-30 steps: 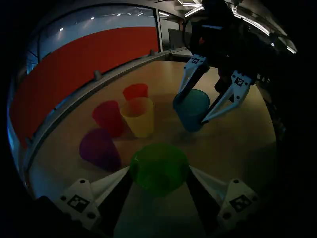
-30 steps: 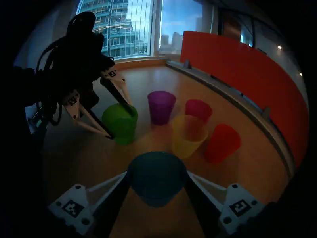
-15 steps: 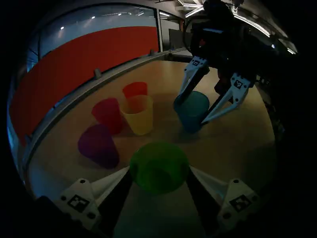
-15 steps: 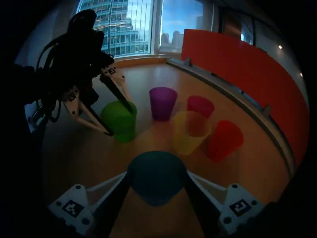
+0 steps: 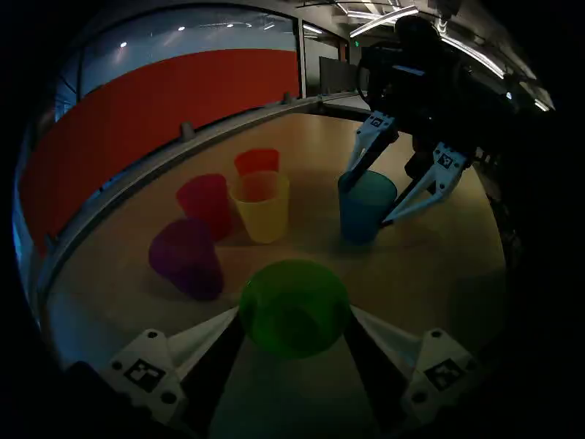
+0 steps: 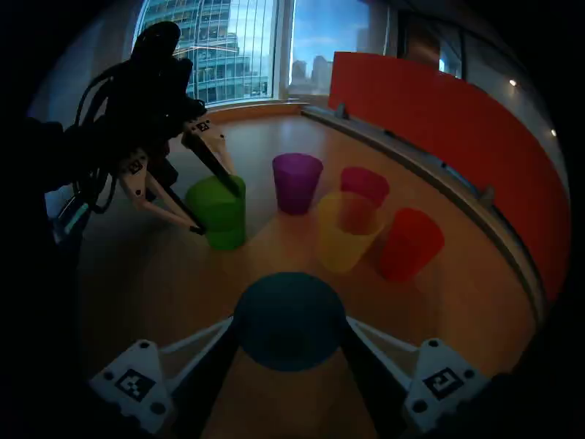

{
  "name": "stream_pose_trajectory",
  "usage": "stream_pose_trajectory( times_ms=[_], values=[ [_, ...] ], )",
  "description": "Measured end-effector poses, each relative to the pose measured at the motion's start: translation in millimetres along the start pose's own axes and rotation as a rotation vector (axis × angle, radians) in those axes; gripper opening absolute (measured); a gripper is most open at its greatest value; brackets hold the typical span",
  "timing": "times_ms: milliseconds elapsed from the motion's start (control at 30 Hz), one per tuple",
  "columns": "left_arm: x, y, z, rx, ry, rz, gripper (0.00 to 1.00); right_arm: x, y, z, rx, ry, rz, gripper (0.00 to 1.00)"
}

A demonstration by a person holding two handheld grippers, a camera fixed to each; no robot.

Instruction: Pour water

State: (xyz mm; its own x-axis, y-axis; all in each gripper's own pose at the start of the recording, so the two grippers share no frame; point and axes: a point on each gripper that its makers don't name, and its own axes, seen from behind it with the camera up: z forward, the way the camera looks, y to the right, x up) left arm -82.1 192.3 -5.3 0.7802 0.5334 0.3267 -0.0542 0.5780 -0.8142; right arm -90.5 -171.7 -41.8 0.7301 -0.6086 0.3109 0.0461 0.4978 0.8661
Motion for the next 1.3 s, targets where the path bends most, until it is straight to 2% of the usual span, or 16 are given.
stream_pose_trajectory(
  times_ms=[600, 900, 1067, 1300],
  values=[
    [-0.7, -2.2, 2.2, 0.0, -0.014, -0.04, 0.88, -1.9, -1.2, -0.9, -0.004, 0.002, 0.01, 0.92],
    [-0.5, -2.5, 3.1, -0.009, -0.01, -0.085, 0.91, -1.7, -1.0, -0.3, -0.007, 0.003, 0.01, 0.93],
    [-0.1, -1.1, 1.3, -0.019, -0.005, -0.095, 0.92, -3.2, 0.0, 0.1, -0.011, 0.001, 0.014, 0.99],
    [-4.9, -3.0, -2.1, -0.01, -0.008, -0.104, 0.92, -3.3, -2.2, -0.9, -0.01, 0.005, 0.028, 1.0]
  ],
)
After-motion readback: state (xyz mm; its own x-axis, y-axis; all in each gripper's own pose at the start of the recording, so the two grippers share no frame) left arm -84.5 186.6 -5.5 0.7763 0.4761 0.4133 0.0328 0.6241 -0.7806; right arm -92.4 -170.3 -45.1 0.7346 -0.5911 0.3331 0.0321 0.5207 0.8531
